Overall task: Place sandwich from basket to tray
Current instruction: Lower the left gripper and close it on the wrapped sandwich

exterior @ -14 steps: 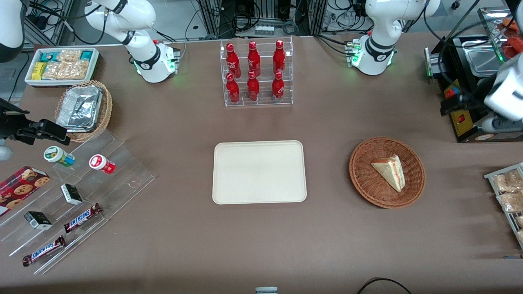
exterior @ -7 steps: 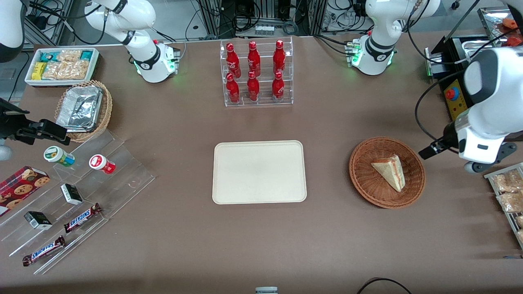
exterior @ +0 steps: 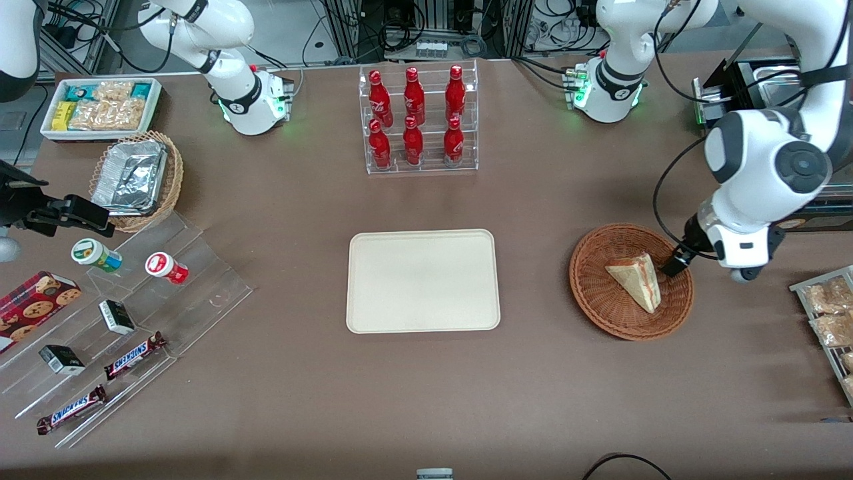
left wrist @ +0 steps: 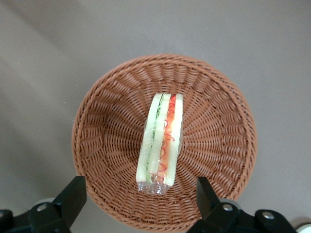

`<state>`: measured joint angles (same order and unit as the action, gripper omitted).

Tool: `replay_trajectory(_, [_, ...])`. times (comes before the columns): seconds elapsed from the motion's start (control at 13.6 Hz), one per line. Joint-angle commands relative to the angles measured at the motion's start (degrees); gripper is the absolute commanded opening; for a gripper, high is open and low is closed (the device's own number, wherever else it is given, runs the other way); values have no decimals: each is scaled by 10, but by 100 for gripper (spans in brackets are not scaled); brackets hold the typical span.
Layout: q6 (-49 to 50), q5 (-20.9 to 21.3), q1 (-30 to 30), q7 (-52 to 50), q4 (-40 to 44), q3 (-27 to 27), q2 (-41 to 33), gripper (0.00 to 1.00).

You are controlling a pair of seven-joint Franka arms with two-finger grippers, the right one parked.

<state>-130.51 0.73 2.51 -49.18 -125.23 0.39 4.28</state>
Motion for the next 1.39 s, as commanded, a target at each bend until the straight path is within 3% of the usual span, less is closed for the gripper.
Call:
replay_trajectory(0.0, [-33,-5,2,-14,-35,-13,-19,100])
replay_trajectory(0.44, [-144,-5,1,-15,-99,-20,8,100])
replay_trajectory(1.17, [-239,-5,2,-17,-95,-21,91,98])
replay_trajectory(1.25, [-238,-5,2,-16,-92,-21,93,85])
replay_trajectory(1.32, [-236,-5,2,-21,-86,-21,93,63])
